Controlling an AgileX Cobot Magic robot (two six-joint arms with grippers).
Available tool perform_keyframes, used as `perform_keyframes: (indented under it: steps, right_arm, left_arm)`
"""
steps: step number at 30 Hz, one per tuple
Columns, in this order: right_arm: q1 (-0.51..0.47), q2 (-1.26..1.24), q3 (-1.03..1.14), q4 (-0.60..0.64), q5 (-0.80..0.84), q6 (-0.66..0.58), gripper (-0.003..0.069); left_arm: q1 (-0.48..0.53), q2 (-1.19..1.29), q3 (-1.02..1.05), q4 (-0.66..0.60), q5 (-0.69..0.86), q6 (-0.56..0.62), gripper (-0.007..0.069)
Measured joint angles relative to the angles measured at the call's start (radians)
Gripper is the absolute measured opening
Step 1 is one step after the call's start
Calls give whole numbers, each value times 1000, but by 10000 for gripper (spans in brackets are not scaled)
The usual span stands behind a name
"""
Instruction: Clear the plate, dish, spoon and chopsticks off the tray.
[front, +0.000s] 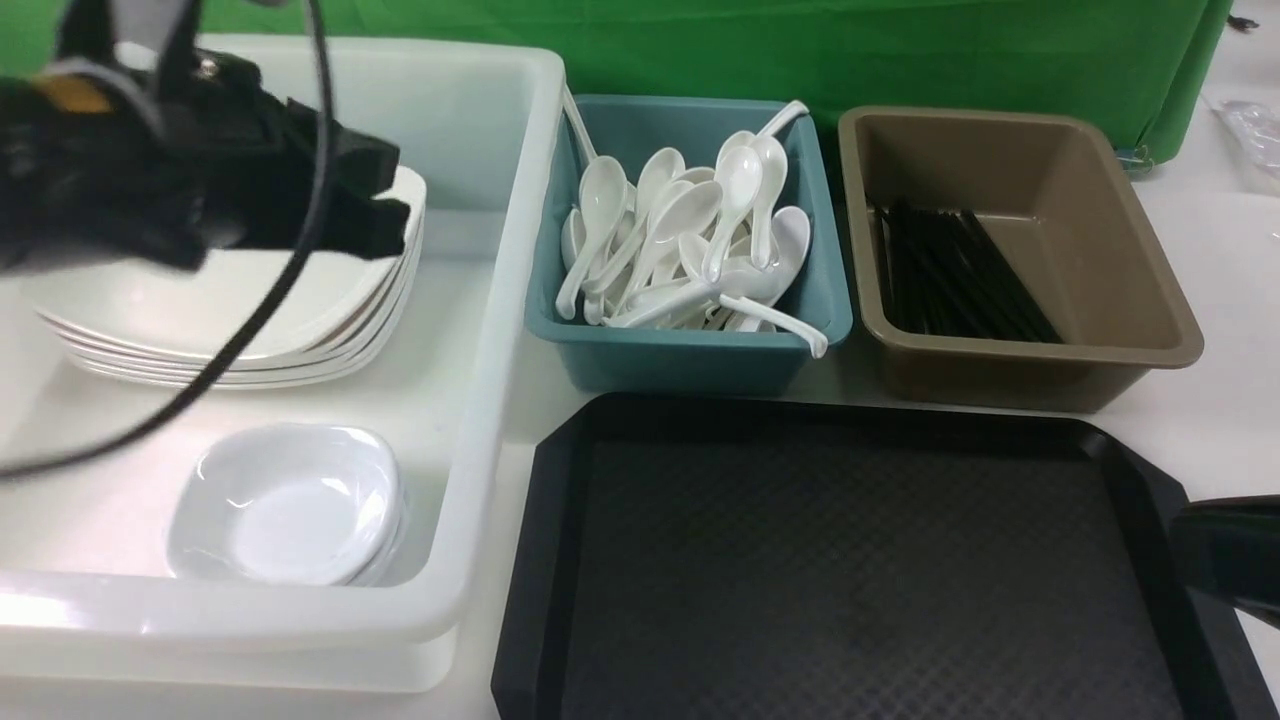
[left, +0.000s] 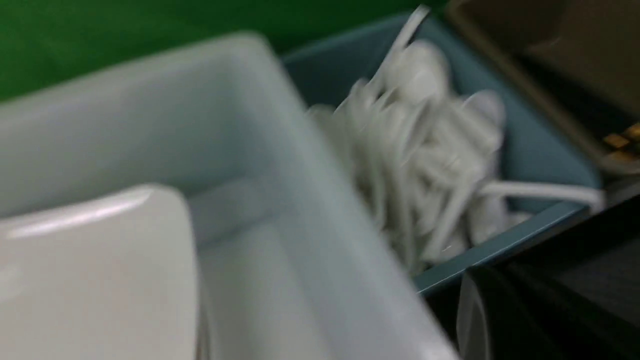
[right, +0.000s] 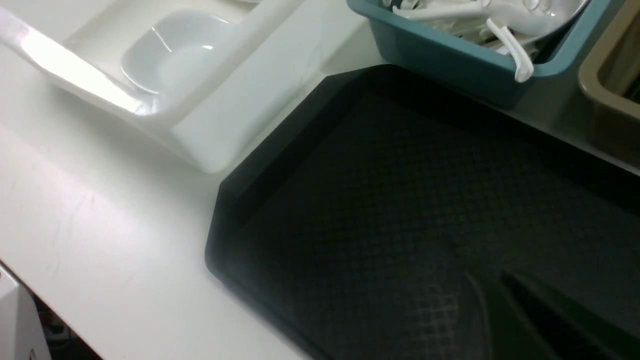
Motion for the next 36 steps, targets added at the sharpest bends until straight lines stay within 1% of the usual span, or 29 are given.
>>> perform_keyframes:
  steps: [1, 4, 6, 8, 13, 17, 21, 25, 30, 32, 34, 35, 36]
  right_arm:
    - [0, 0, 0, 0, 0, 0, 62]
    - [0, 0, 0, -3, 0, 2, 64]
    - [0, 0, 0, -10, 0, 3, 66]
    - [0, 0, 0, -19, 0, 12, 65]
    - [0, 0, 0, -20, 0, 21, 74]
    - [0, 0, 0, -19, -5, 21, 86]
    - [0, 0, 0, -19, -5, 23, 88]
    - [0, 0, 0, -19, -8, 23, 88]
    - [-11, -1, 4, -17, -18, 23, 89]
    - [-72, -14, 22, -2, -41, 23, 89]
    - [-175, -47, 54, 12, -68, 2, 73]
    - [-237, -66, 75, 25, -81, -40, 54]
    - [-316, -104, 128, 62, -110, -117, 30]
  left_arm:
    - [-19, -67, 40, -39, -10, 26, 7]
    - [-75, -232, 153, -94, -27, 55, 6]
    - [-91, -312, 204, -100, -40, 59, 6]
    - [-109, -448, 321, -102, -99, 59, 6]
    - [-113, -617, 462, -101, -207, 62, 8]
    - [-114, -674, 517, -101, -229, 62, 10]
    - [-114, -683, 539, -98, -202, 62, 10]
    - [-114, -683, 540, -50, -150, 62, 10]
    - [-114, -683, 540, 28, -132, 71, 10]
    - [-114, -683, 540, 53, -132, 73, 10]
    - [-115, -683, 540, 87, -132, 73, 11]
    - [-115, -683, 540, 94, -132, 73, 11]
    - [-115, -683, 541, 104, -132, 73, 11]
